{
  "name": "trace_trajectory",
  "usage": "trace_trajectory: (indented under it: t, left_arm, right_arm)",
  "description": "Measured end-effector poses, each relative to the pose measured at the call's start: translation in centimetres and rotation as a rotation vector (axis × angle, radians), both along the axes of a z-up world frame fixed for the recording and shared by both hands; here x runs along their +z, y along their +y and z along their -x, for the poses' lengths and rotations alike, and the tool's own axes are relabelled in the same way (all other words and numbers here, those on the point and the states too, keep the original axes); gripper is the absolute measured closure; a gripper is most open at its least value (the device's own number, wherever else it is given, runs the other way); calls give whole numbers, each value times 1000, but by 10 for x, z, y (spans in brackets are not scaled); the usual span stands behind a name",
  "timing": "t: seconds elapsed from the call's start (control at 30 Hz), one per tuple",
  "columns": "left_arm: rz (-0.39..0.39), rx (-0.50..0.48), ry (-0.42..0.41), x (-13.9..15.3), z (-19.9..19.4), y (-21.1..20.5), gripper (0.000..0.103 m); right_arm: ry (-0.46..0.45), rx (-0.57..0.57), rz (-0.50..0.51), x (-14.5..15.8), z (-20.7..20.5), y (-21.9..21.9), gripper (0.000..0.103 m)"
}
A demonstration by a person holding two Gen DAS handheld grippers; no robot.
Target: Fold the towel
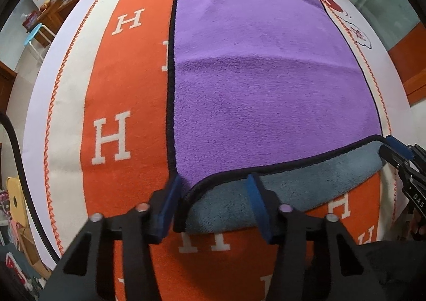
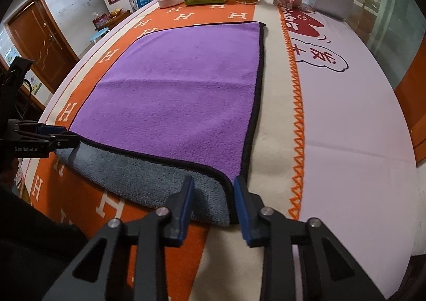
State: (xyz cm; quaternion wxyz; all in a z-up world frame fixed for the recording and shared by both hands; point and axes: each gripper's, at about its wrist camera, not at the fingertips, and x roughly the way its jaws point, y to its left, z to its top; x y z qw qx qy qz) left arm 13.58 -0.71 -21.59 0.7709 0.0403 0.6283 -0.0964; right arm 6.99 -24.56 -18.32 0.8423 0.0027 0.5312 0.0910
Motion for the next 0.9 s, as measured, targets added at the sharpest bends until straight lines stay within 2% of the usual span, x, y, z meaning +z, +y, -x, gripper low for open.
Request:
trace_trajectory:
  t: [0.17,0.33,0.4,0.9]
  left_arm:
    - [4,-1,6,2,1,2,71]
    - [13,12,9,5,2,12,90]
    - [23,12,13,4,3,14,93]
    - [39,-11,-3,11,12,30,96]
  right_arm:
    - [0,-10,3,1,2,-2,84]
    - [-2,-17,0,2,4,-3,91]
    - [-2,-24,8,3,5,-2,95]
    - [-21,-32,34,8,9,0,99]
